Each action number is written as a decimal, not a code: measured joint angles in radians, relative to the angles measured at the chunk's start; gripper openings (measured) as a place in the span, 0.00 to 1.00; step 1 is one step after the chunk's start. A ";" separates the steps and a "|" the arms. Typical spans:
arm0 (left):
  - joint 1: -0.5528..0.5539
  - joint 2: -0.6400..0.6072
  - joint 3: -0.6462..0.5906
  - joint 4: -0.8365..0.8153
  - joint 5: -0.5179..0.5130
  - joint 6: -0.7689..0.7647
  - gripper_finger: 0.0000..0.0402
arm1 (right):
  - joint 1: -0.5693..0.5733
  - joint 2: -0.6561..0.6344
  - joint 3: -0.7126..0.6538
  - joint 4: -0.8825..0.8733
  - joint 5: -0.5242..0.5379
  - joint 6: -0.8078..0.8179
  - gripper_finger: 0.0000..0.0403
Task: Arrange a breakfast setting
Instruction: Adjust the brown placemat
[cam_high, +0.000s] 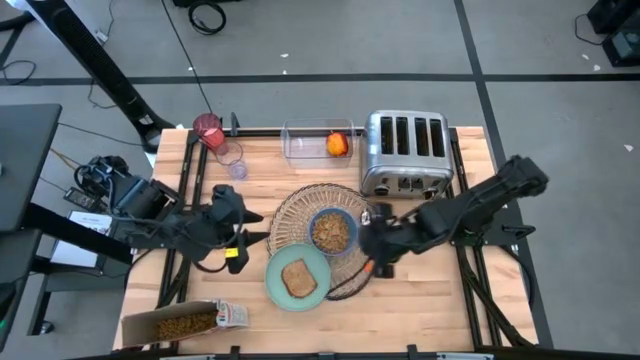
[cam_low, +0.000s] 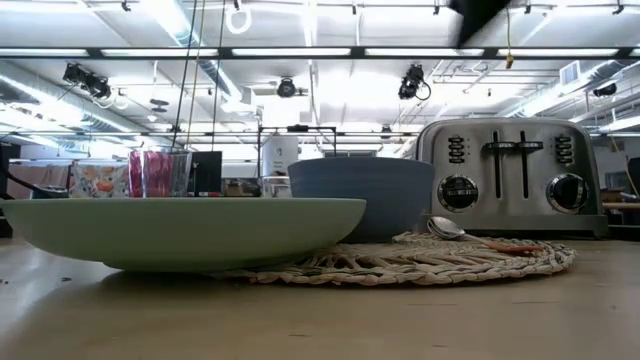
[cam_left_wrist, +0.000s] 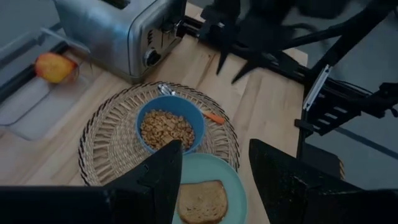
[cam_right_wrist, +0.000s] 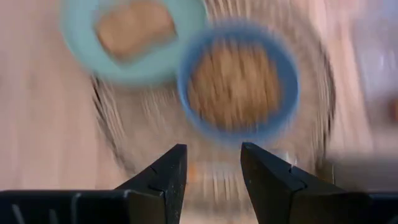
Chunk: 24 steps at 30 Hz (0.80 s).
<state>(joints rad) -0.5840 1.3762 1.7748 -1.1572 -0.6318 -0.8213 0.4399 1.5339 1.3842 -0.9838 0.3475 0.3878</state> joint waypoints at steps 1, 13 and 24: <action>-0.009 0.000 0.000 0.000 -0.014 -0.001 0.48 | 0.009 -0.024 -0.040 -0.030 -0.004 0.036 0.39; 0.003 0.048 0.000 -0.002 -0.030 -0.021 0.48 | 0.029 -0.102 -0.579 0.240 -0.142 0.173 0.39; 0.067 0.058 0.000 -0.001 -0.018 -0.021 0.48 | -0.080 0.016 -0.656 0.407 -0.197 0.064 0.39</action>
<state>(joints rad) -0.5171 1.4338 1.7752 -1.1581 -0.6502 -0.8428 0.3594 1.5501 0.7285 -0.5770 0.1509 0.4519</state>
